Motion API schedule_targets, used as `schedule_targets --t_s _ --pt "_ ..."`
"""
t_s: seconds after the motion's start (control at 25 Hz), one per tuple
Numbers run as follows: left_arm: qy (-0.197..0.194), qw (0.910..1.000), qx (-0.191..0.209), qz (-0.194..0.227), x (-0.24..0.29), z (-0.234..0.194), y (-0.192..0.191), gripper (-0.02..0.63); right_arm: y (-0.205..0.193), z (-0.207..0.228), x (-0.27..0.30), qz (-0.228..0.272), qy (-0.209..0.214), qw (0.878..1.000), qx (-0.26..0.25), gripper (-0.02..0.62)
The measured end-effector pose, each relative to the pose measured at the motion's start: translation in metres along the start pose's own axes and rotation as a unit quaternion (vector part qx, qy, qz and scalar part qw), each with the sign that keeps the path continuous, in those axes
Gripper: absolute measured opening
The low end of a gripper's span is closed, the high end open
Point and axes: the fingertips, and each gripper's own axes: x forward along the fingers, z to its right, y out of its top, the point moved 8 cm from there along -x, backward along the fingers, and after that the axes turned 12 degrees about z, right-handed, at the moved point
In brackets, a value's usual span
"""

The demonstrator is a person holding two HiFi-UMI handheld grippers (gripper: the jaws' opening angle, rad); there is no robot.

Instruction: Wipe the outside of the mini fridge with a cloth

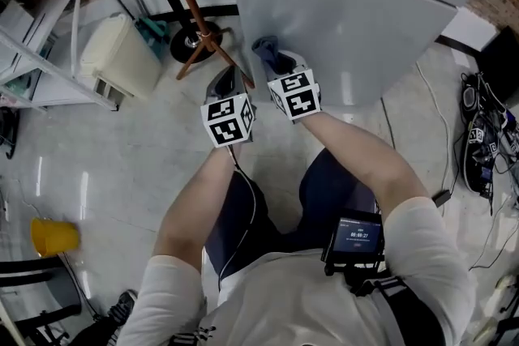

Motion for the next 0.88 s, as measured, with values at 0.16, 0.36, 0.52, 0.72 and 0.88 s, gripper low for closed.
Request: schedule_targets --t_s 0.16,0.36,0.52,0.72,0.88 --pt "0.021 0.9997 0.003 -0.006 -0.017 -0.028 -0.002 0.0 -0.011 -0.019 0.028 -0.008 -0.002 1.0 0.002 0.104" --pt "0.03 0.9994 0.004 -0.014 -0.029 -0.046 -0.007 0.0 -0.027 -0.026 0.047 -0.019 -0.025 0.999 0.009 0.104" --pt "0.031 0.9993 0.005 -0.018 -0.03 -0.054 -0.012 0.0 -0.028 -0.029 0.052 -0.015 -0.027 1.0 -0.001 0.104" --pt "0.015 0.9997 -0.002 -0.021 -0.021 -0.039 -0.016 0.0 -0.026 -0.021 0.04 -0.02 -0.031 0.999 0.001 0.104" --pt "-0.009 0.9998 -0.003 -0.02 -0.008 -0.017 -0.018 0.0 -0.026 -0.003 0.021 -0.018 -0.045 0.999 0.001 0.104"
